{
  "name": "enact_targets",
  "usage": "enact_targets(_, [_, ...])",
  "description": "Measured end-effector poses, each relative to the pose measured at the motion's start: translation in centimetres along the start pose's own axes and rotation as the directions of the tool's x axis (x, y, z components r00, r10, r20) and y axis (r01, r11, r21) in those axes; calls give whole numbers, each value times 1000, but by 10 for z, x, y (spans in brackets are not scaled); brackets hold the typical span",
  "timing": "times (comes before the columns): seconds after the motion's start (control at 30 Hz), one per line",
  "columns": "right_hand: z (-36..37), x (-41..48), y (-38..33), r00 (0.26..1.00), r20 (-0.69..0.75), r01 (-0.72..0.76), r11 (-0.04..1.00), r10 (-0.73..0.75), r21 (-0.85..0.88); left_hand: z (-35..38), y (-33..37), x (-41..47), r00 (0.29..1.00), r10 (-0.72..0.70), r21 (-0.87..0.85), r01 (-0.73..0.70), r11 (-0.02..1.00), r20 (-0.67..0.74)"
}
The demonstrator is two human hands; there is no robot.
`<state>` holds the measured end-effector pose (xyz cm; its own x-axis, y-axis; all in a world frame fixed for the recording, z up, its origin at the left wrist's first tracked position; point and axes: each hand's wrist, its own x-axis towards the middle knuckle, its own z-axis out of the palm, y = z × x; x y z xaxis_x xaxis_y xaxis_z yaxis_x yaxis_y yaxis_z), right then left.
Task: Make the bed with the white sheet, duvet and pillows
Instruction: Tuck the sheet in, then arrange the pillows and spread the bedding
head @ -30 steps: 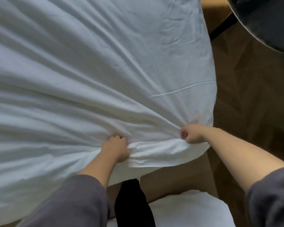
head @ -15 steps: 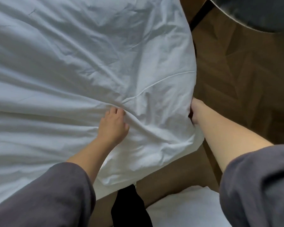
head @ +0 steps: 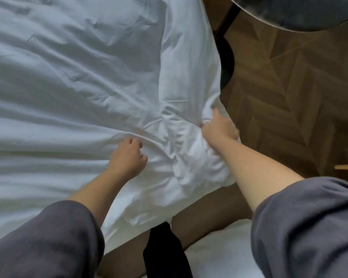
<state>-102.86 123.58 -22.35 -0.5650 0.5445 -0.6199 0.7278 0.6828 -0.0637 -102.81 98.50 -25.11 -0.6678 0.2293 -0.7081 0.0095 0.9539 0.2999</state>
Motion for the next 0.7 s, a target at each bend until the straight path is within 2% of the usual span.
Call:
enact_targets(0.03, [-13,-5,21,1000,-21,-1,958,-5,-286,-2,5,-3,1000,-1,11,1,1000,10])
enact_targets(0.07, [-25,-8,41,1000,-10,0,878,-6,-478,-3,10,-7,1000,4,19,-4,1000,16])
enact_targets(0.13, [-42,-17,76,999,44,11,746,24,-665,-2,23,-13,1000,23,35,-24,999,20])
enact_targets(0.2, [-40,-22,95,990,108,16,680,94,-733,3,34,-18,999,35,54,-37,998,26])
enact_targets(0.3, [-18,-34,103,960,170,-25,669,224,-743,14,41,-24,997,23,83,-29,996,74])
enact_targets(0.4, [3,-44,109,910,252,-110,778,329,-618,26,28,-30,984,31,143,-57,988,175])
enact_targets(0.43, [10,-47,112,913,254,-122,806,320,-579,29,21,-33,975,30,173,-70,982,222])
enact_targets(0.47, [16,-52,113,934,236,-102,832,269,-546,31,14,-37,965,26,200,-80,977,262])
enact_targets(0.57, [31,-71,106,986,169,77,906,-6,-416,35,-3,-57,952,8,197,-71,978,305])
enact_targets(0.7, [49,-107,61,957,185,280,886,-225,-369,21,-33,-98,960,5,128,-42,991,282])
